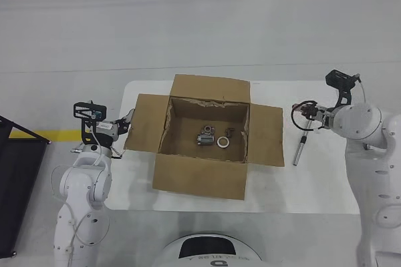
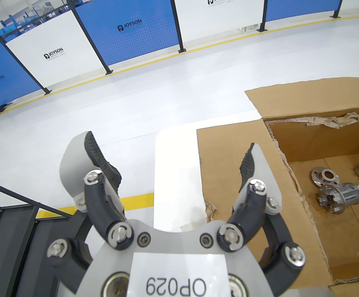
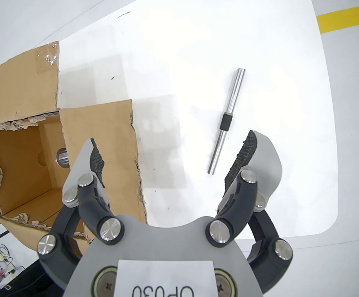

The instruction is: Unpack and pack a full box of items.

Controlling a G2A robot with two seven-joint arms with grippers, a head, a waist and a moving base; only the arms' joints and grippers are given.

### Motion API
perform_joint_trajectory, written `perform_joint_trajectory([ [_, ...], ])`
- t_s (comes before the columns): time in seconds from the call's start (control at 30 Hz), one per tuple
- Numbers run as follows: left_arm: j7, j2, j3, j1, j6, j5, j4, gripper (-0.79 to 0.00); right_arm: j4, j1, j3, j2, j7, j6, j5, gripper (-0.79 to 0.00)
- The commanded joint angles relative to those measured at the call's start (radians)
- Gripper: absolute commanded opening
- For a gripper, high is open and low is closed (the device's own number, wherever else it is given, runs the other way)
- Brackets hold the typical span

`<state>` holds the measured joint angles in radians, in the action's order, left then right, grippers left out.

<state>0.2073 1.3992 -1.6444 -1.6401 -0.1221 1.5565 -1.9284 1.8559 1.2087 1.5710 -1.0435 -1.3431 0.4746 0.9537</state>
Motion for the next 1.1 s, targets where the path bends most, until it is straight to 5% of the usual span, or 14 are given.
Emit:
perform_joint_trajectory([
  [0.0,0.0,0.0,0.0,0.0,0.0,0.0,0.0,0.0,0.106,0.01,-0.036,-0.007,0.059,-0.174,-0.158,0.0],
  [0.23,0.0,0.0,0.0,0.0,0.0,0.0,0.0,0.0,0.246,-0.052,-0.193,-0.012,0.102,-0.361,-0.152,0.0],
  [0.47,0.0,0.0,0.0,0.0,0.0,0.0,0.0,0.0,0.103,-0.303,-0.545,-0.063,0.042,-0.291,-0.084,0.0],
  [0.77,0.0,0.0,0.0,0.0,0.0,0.0,0.0,0.0,0.093,-0.295,-0.552,-0.064,0.054,-0.309,-0.098,0.0],
  [0.83,0.0,0.0,0.0,0.0,0.0,0.0,0.0,0.0,0.017,-0.315,-0.603,-0.071,0.047,-0.403,-0.121,0.0],
  [1.07,0.0,0.0,0.0,0.0,0.0,0.0,0.0,0.0,-0.345,-0.51,-0.872,-0.168,0.068,-0.47,-0.258,0.0],
])
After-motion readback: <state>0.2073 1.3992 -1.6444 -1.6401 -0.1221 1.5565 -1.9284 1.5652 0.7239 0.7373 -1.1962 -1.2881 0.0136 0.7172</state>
